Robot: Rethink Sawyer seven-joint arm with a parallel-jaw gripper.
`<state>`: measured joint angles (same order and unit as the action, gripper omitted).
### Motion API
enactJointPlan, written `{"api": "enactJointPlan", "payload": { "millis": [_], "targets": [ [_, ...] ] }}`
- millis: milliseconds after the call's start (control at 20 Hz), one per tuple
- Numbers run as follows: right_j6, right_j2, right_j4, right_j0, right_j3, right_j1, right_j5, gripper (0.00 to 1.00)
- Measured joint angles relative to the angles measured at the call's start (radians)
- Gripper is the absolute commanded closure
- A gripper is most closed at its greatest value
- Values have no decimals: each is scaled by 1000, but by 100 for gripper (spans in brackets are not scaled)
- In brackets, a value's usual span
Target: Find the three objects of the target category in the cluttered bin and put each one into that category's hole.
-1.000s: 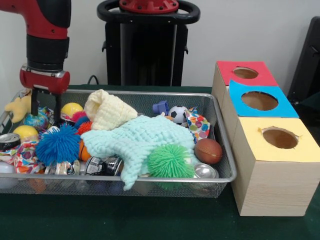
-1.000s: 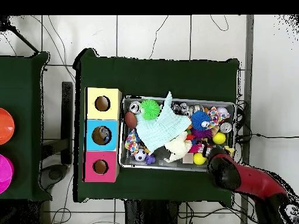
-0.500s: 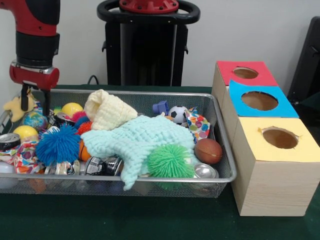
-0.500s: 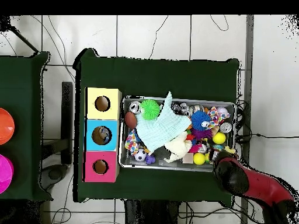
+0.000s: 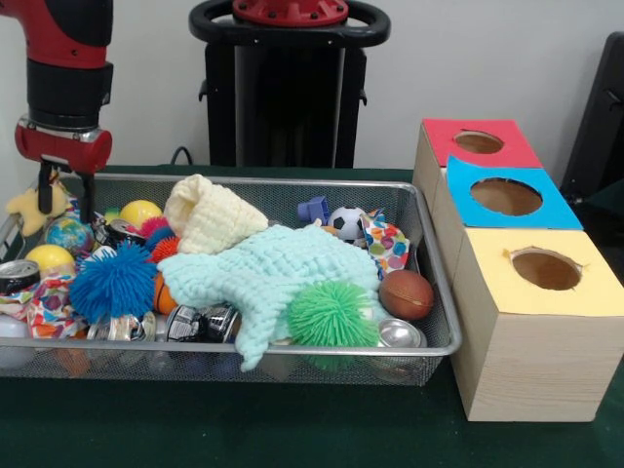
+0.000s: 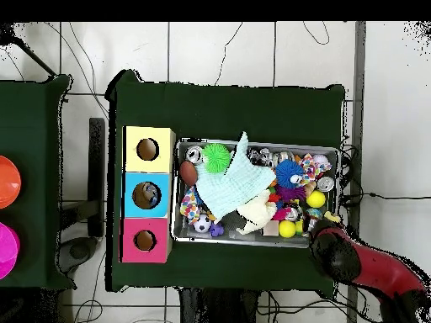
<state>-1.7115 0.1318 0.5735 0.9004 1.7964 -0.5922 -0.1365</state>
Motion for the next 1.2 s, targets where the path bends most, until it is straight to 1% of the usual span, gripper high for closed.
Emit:
{"api": "enactJointPlan", "payload": {
  "millis": [1200],
  "targets": [
    [0, 6, 0, 1, -8, 34, 0, 0]
  ]
}}
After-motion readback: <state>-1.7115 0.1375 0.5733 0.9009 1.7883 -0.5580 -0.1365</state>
